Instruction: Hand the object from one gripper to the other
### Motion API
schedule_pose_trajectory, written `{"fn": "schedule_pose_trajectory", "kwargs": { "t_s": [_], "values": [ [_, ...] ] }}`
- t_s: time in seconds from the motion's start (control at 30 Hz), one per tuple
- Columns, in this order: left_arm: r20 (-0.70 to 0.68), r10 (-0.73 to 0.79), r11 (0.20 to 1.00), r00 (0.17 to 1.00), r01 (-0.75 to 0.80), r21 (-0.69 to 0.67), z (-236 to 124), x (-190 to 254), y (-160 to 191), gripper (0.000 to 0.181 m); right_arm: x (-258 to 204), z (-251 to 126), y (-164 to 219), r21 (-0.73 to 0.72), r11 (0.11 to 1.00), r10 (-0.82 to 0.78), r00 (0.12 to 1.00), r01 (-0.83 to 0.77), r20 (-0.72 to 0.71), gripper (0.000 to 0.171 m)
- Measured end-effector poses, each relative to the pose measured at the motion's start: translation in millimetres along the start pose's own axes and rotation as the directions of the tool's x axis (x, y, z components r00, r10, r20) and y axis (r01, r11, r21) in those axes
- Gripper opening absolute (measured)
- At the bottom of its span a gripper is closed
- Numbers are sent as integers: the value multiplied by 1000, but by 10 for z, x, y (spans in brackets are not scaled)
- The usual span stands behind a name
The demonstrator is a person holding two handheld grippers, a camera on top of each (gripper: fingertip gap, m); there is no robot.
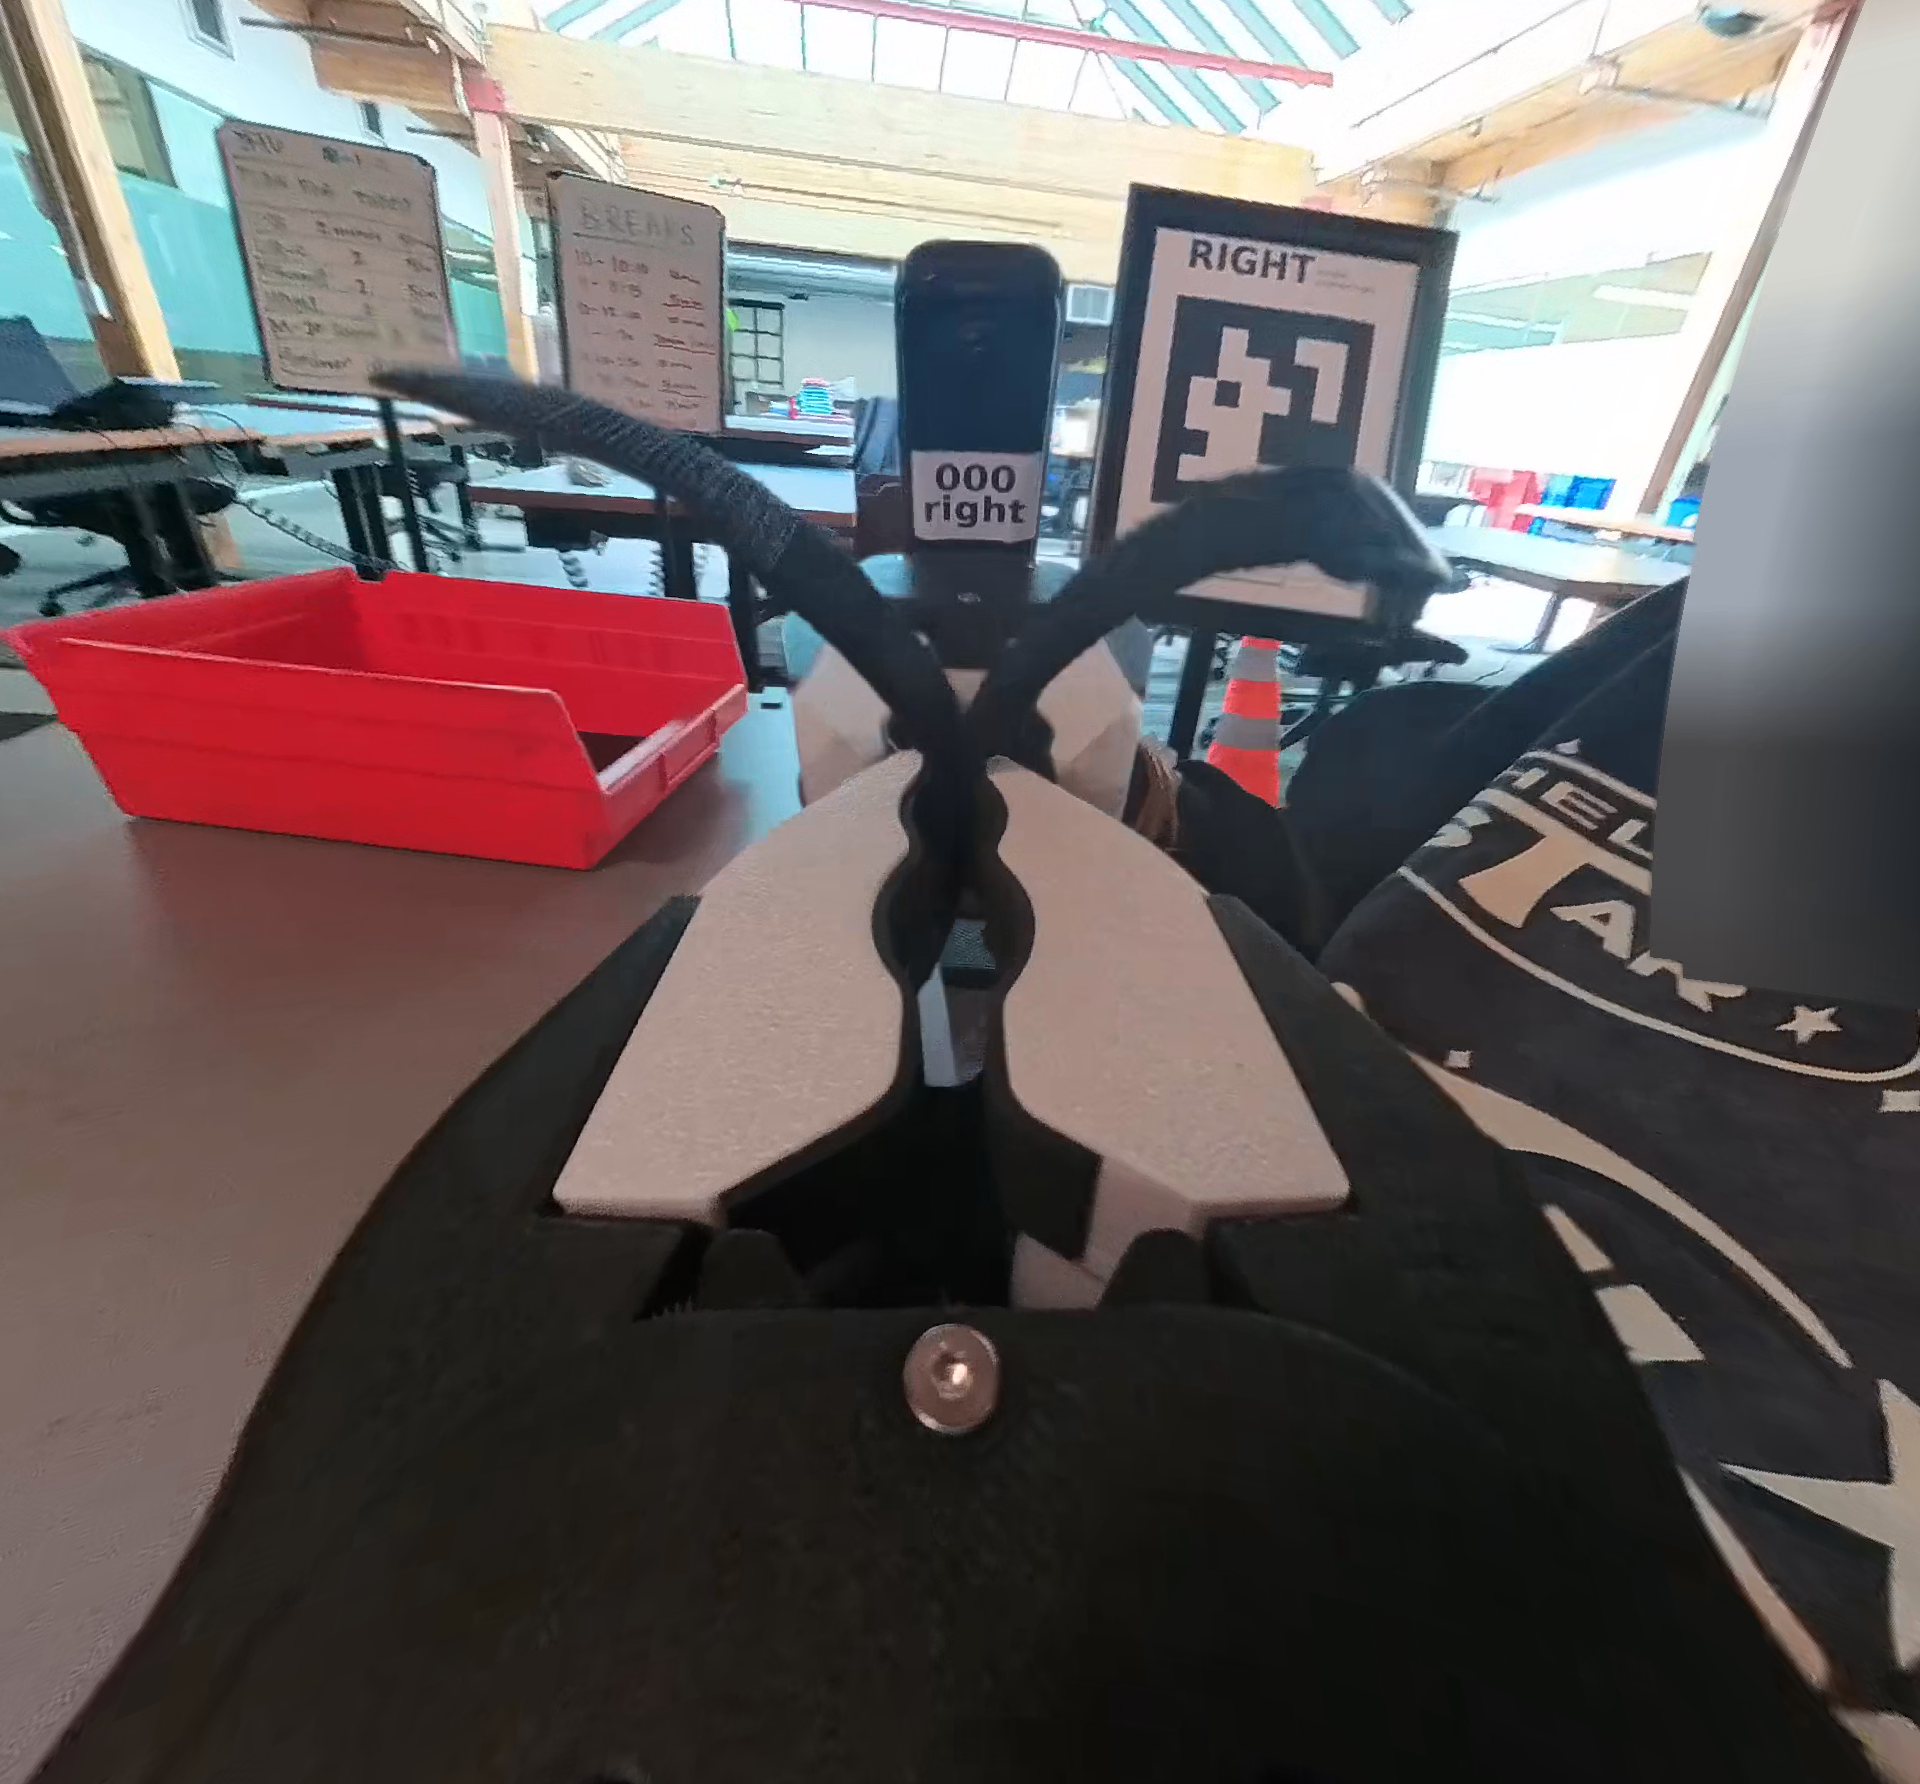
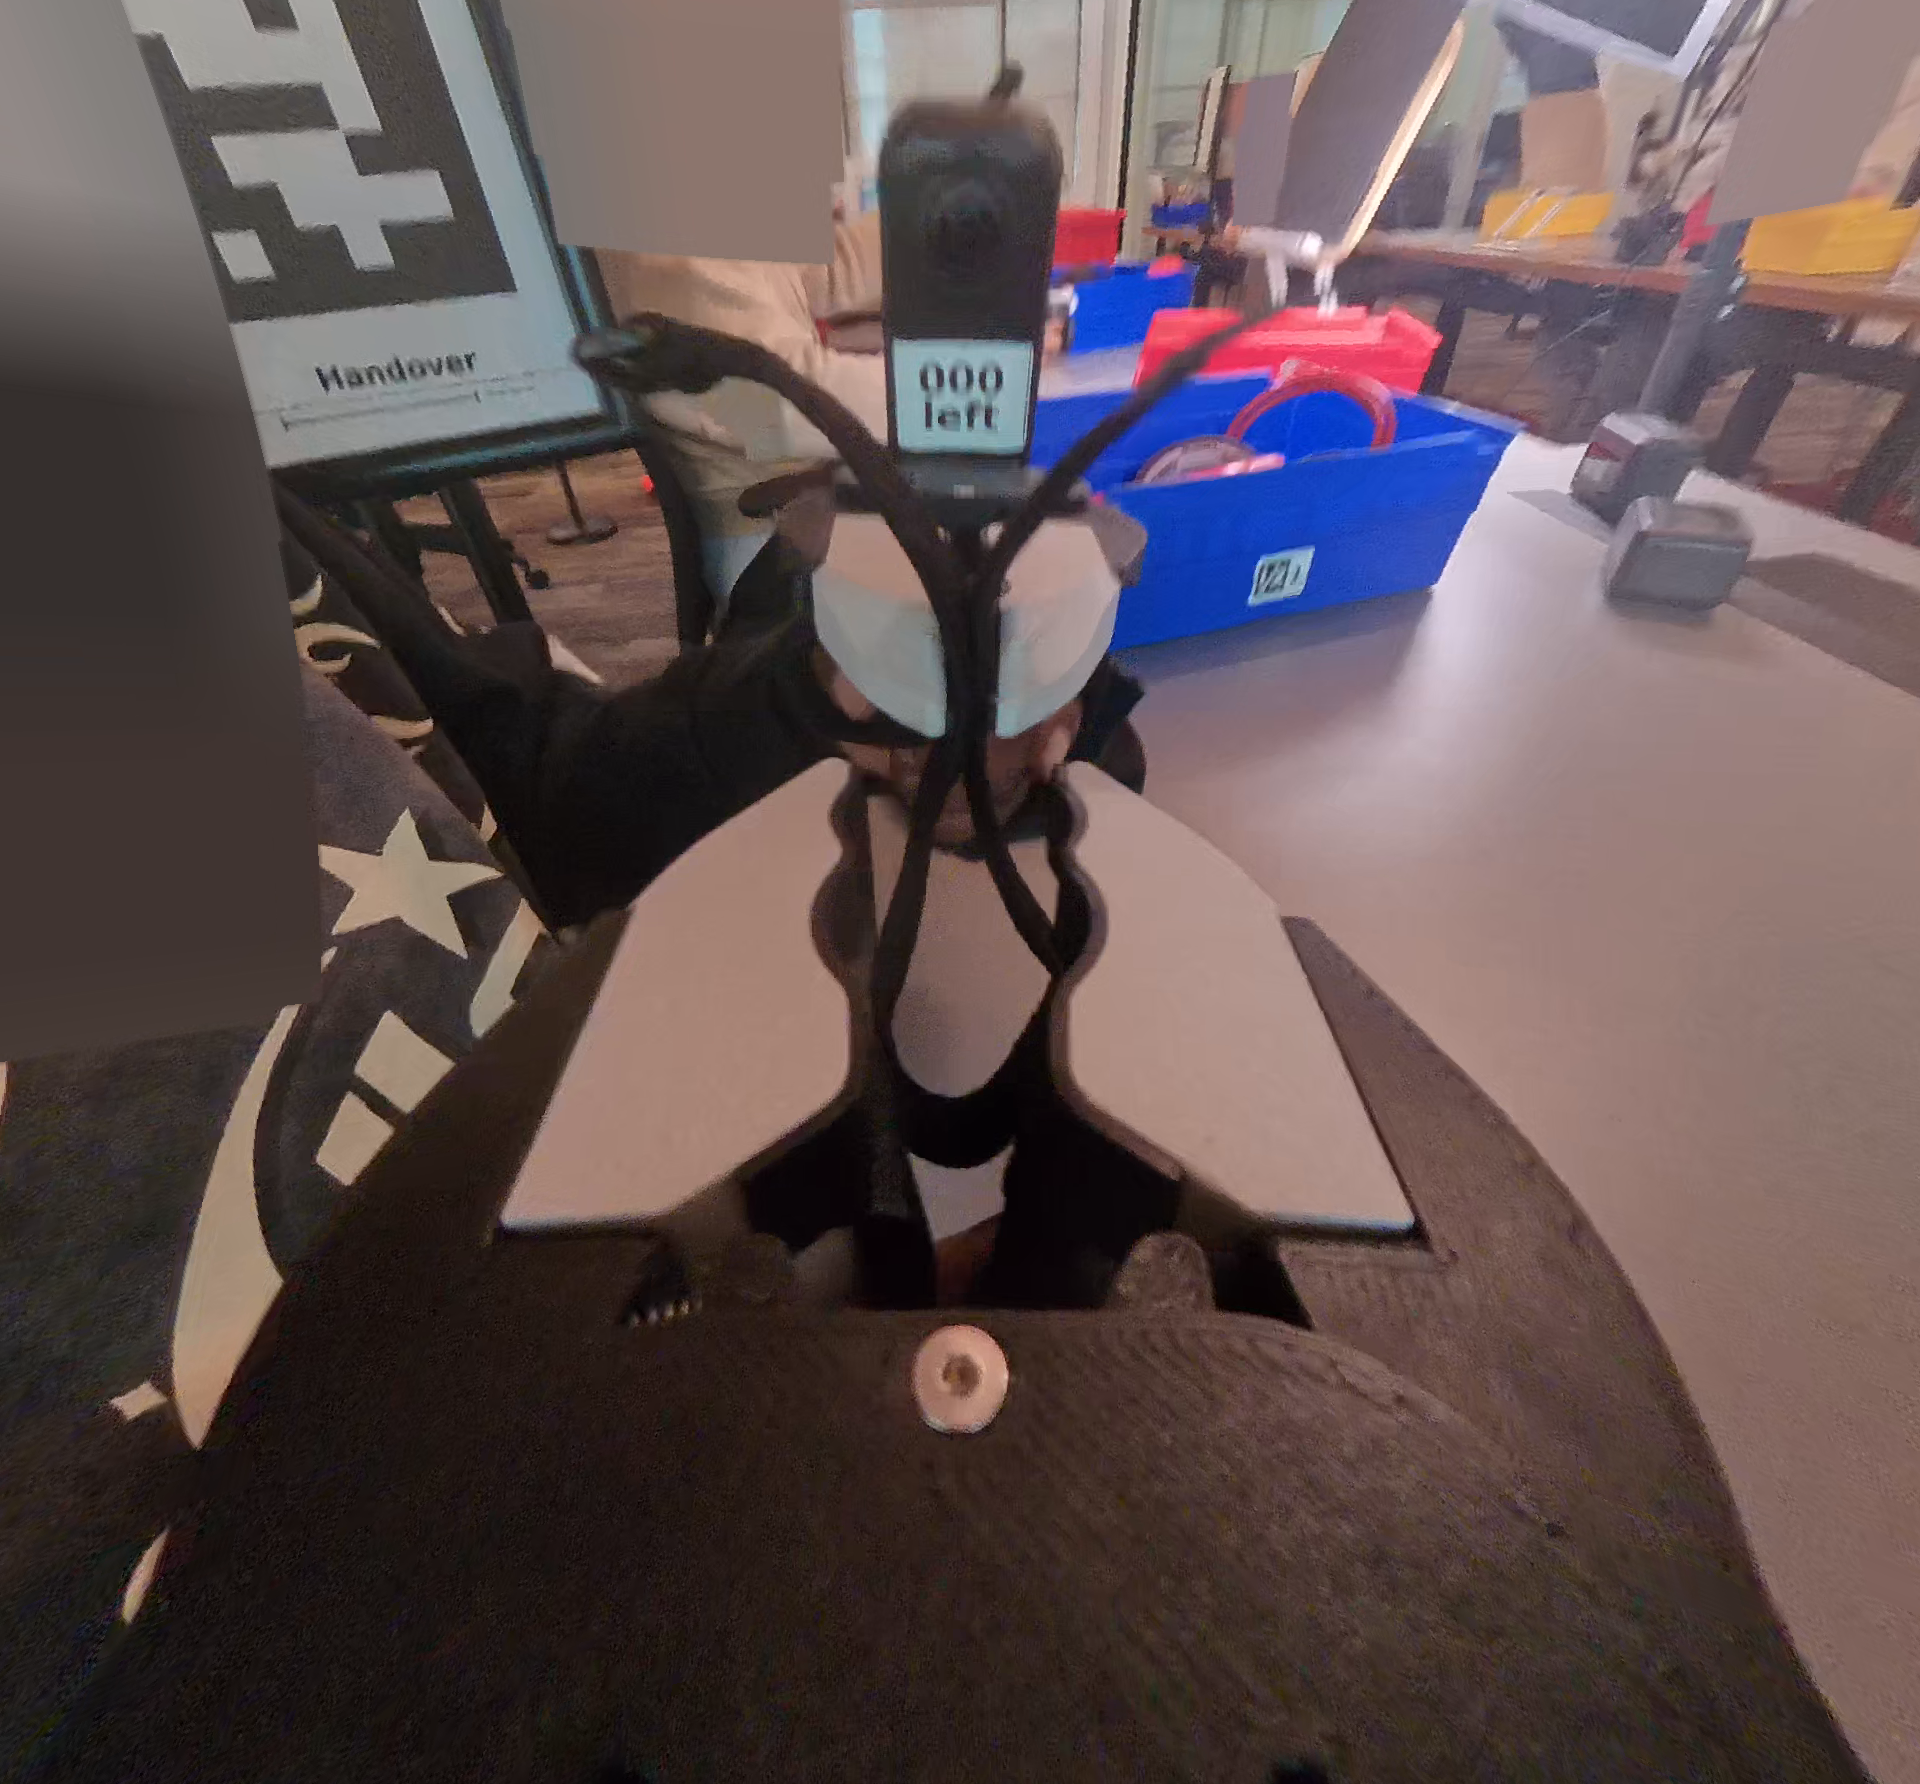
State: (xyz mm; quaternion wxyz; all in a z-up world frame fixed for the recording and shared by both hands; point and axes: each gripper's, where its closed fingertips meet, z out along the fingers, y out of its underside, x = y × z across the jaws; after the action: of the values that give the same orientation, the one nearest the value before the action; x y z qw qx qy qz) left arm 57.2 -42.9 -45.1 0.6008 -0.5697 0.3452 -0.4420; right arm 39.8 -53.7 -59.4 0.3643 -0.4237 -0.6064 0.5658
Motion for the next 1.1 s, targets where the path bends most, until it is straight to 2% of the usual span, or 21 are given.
{"fn": "schedule_pose_trajectory", "kwargs": {
  "t_s": [0.1, 0.23, 0.33, 0.47, 0.5, 0.57, 0.63, 0.7, 0.8, 0.9, 0.93, 1.0, 1.1],
  "values": [
    [-38, -38, 999, 999, 36, -36, 19, 27, 70, 5, -25, -70, -199, 131, 991, -9, 1000, 9, -3, 37],
    [-98, -39, 992, 994, 27, -123, 115, 148, 226, 5, -46, 10, -130, 97, 995, 12, 1000, -14, 16, 31],
    [-114, -51, 991, 992, 36, -129, 118, 173, 232, 5, -117, 5, -169, 131, 991, 30, 997, -39, 71, 9],
    [-101, -18, 989, 995, 3, -151, 93, 150, 255, 7, -118, 28, -149, 123, 991, 46, 996, -56, 78, 7],
    [-92, -8, 990, 996, -5, -144, 87, 137, 239, 10, -113, 28, -154, 127, 990, 58, 995, -68, 80, 6],
    [-77, -3, 996, 997, -5, -94, 62, 118, 148, 32, -107, 24, -150, 125, 989, 74, 994, -84, 85, 6],
    [-70, -12, 999, 997, 10, -31, 28, 112, 28, 39, -95, 35, -119, 106, 991, 75, 994, -83, 79, 6],
    [-57, -16, 999, 998, 18, 34, 6, 110, -80, 36, -106, 68, -72, 76, 994, 69, 994, -75, 79, 6],
    [-34, 8, 997, 999, -5, 75, -14, 103, -141, 7, -121, 111, -36, 58, 996, 63, 995, -67, 77, 6],
    [-24, -10, 999, 1000, 11, 51, -9, 77, -108, 5, -78, 104, -4, 34, 999, 39, 998, -40, 46, 6],
    [-24, -16, 999, 1000, 17, 43, -5, 72, -92, 5, -82, 96, 11, 21, 999, 30, 998, -31, 48, 10],
    [-13, -26, 999, 1000, 27, 22, -3, 44, -55, 5, -60, 62, -37, 38, 999, 35, 999, -36, 36, 33],
    [-32, -46, 999, 998, 47, 15, 8, 60, -41, 5, -66, 23, -125, 97, 995, 28, 999, -31, 36, 35]
  ]
}}
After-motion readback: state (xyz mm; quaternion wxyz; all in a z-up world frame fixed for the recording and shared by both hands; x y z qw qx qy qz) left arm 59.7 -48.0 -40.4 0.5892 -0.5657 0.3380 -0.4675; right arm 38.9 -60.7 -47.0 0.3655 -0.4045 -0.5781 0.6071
